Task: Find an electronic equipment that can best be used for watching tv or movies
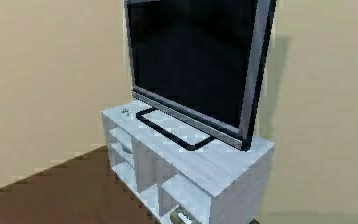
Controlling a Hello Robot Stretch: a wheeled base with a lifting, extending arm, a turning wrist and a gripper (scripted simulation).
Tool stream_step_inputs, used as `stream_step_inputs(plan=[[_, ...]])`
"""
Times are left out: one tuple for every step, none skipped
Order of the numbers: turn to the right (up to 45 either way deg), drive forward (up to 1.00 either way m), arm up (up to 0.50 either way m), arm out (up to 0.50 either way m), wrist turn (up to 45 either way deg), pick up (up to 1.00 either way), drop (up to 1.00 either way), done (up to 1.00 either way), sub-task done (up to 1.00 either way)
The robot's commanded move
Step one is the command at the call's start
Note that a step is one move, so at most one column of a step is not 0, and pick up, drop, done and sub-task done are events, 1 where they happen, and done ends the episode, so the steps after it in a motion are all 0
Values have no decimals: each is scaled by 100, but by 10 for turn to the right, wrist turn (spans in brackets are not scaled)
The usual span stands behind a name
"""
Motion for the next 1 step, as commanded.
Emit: stream_step_inputs(plan=[[0, 0, 0, 0, 0, 0, 0, 100, 0]])
